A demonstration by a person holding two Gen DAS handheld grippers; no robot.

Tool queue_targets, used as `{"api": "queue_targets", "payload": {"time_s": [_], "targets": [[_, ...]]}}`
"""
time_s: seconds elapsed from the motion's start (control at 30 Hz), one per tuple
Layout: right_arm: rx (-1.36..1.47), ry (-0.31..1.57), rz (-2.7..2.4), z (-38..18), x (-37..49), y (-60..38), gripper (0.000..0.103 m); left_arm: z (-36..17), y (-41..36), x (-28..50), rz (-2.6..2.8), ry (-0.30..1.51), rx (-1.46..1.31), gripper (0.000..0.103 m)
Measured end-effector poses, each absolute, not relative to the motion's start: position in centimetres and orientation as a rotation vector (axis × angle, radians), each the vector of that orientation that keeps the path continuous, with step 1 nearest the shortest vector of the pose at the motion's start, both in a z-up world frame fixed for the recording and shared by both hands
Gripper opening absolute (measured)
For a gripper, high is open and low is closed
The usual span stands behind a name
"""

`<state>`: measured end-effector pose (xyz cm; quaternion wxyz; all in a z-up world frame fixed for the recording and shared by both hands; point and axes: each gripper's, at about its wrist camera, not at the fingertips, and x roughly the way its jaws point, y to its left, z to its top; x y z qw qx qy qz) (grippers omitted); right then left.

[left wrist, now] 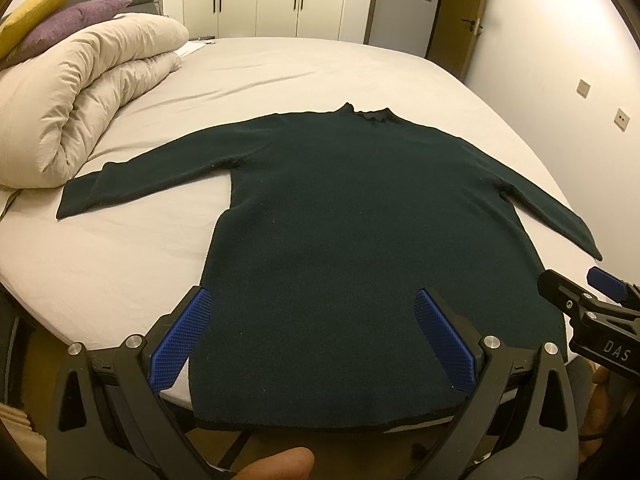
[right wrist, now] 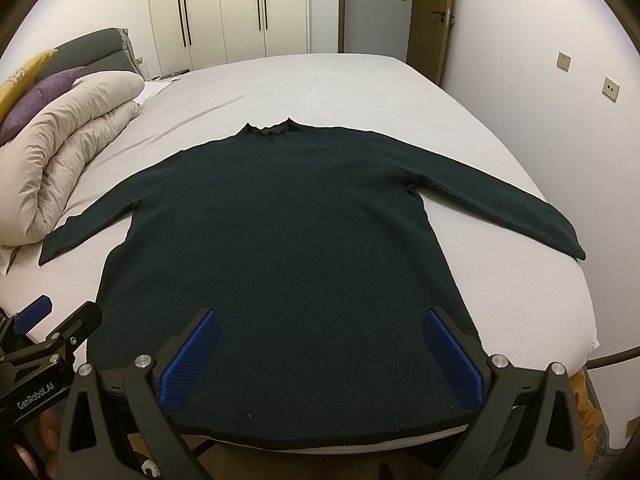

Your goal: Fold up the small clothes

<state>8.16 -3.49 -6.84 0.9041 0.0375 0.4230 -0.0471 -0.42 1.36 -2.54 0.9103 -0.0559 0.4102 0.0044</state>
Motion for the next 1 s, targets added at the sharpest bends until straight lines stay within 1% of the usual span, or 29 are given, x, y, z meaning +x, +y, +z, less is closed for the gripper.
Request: {"api": "queue_targets", "payload": {"time_s": [0.1,0.27,0.47,0.6,0.67,0.77,0.83,1.0], "targets": [[0.078,0.883,-0.096,-7.2,8.5,-3.3,0.103,-2.9,2.1,-0.2,-0.006,0.836,-0.136,0.103],[0.099,0.89,-0.078,-7.6,9.2,-3.1,0.103,-4.8,4.8,1.1,-0.033,0.889,-0.271,0.103],[0.157,0.894,-0.067,-8.2,10.3,-4.0,0.103,-6.2,5.7,2.8,-0.039,0.839,-0.272,0.103],[0.169,0.9,-0.057,-8.6,11.1,-4.4,0.103,-7.8,6.9,5.1,-0.05,0.939,-0.312,0.103],[0.188,0.901,-0.038,-8.9,11.6,-4.6,0.103,-8.4,9.4,5.9,-0.03,0.939,-0.405,0.103],[0.219,0.899,-0.007,-9.1,12.3,-4.5,0.103,-8.7,15.5,6.6,0.034,0.84,-0.581,0.103],[0.237,0.901,0.011,-9.3,12.8,-4.3,0.103,-9.5,20.3,7.0,0.051,0.777,-0.759,0.103],[0.278,0.905,0.066,-9.6,14.2,-3.3,0.103,-13.1,30.5,8.2,0.106,0.627,-1.15,0.101]]}}
